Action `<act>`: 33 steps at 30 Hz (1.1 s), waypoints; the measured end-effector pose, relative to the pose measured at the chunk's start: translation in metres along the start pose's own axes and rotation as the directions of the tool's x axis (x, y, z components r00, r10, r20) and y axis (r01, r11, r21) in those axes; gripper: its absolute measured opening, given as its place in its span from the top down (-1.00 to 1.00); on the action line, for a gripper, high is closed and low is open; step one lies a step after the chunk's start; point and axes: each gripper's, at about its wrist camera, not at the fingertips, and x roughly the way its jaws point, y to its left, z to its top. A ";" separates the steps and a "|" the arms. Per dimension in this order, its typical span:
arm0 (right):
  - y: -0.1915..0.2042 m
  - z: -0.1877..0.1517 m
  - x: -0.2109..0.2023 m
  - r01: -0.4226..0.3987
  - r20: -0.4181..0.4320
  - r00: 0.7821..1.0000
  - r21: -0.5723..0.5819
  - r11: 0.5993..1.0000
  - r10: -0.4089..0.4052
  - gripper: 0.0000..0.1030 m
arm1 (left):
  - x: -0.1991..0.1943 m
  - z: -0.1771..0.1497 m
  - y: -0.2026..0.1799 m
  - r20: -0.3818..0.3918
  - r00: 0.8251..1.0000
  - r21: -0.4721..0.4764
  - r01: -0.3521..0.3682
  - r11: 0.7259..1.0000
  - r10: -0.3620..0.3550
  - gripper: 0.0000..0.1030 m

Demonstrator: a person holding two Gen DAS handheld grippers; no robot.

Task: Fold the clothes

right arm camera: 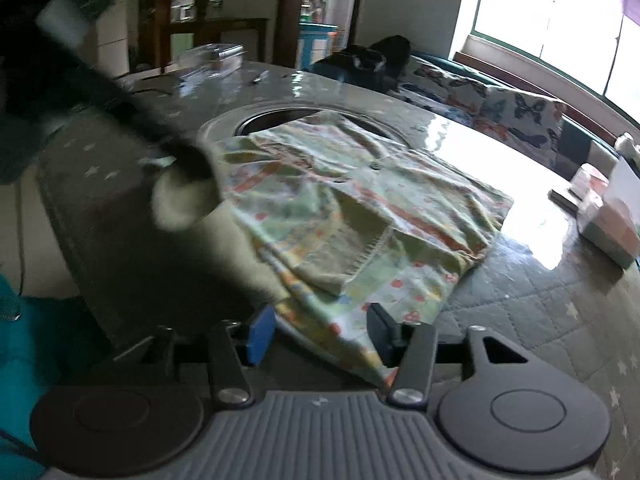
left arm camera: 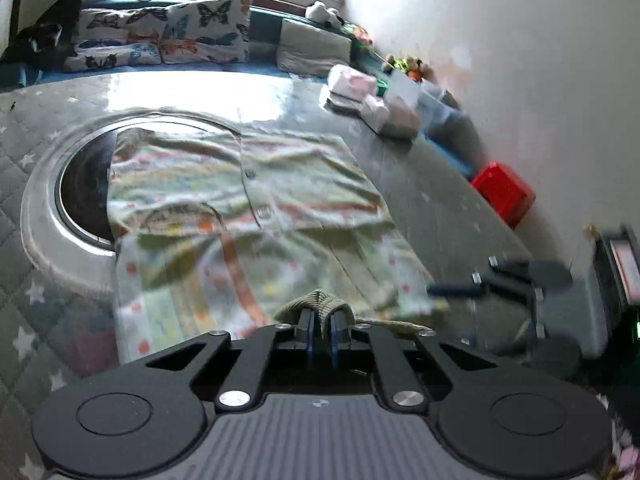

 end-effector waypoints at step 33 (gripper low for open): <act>-0.013 0.061 0.022 -0.080 0.114 0.991 0.091 0.993 0.069 0.71 | -0.016 -0.050 0.013 0.188 0.952 0.410 -0.299 0.861 0.241 -0.02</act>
